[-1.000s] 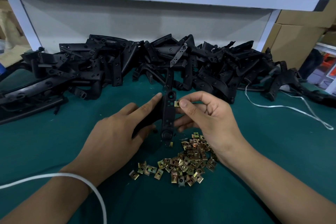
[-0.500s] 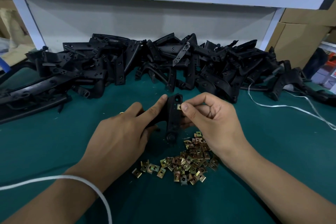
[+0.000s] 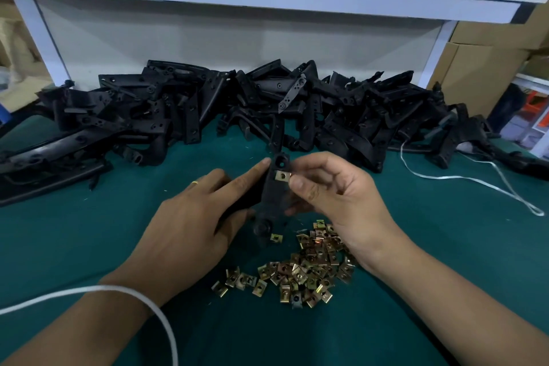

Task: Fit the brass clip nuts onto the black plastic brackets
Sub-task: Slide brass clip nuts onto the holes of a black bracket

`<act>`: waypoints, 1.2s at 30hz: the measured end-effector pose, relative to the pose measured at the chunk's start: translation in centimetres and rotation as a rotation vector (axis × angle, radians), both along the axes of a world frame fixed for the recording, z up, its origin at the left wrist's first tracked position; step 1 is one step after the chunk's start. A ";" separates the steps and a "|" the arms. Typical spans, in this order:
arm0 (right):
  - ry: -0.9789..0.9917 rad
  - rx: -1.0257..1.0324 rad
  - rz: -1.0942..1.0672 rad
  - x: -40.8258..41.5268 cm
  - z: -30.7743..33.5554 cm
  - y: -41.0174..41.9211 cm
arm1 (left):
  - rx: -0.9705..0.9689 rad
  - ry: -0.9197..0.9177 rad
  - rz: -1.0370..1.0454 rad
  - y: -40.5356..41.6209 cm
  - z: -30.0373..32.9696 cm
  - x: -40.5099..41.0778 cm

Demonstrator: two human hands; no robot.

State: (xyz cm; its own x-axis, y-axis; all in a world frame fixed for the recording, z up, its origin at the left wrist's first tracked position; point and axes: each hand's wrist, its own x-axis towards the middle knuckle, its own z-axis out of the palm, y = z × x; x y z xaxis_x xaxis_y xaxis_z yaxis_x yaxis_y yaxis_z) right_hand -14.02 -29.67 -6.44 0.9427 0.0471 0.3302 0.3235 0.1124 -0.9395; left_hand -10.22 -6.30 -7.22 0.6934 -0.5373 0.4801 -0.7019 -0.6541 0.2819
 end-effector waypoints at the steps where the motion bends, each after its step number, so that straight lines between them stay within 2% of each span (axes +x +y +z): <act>1: -0.036 -0.096 -0.048 0.0 0.1 -0.2 | -0.008 0.006 -0.042 0.3 -0.1 0.2; 3: -0.106 -0.265 -0.106 0.0 0.4 -0.7 | 0.000 0.006 -0.112 0.6 0.0 0.6; 5: -0.164 -0.380 -0.053 -0.3 0.6 -1.0 | 0.027 -0.005 -0.158 0.6 0.1 0.7; 10: -0.264 -0.646 -0.012 -0.5 0.2 -0.5 | 0.082 -0.045 -0.132 0.8 -0.1 0.9; 14: -0.182 -0.631 -0.016 -0.5 0.1 -0.4 | 0.110 -0.057 -0.131 0.8 -0.2 1.0; 24: -0.234 -0.548 -0.079 -1.0 0.5 0.2 | 0.095 -0.015 -0.169 0.6 -0.4 1.1; 36: -0.247 -0.562 -0.204 -1.2 0.0 0.9 | 0.026 0.030 -0.174 0.4 -0.8 1.2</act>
State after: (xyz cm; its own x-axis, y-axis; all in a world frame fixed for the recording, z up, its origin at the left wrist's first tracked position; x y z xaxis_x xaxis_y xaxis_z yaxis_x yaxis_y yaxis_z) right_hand -15.21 -28.73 -6.48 0.8502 0.1038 0.5161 0.5007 -0.4620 -0.7320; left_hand -9.03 -5.95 -8.03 0.6023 -0.6626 0.4453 -0.7970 -0.5304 0.2888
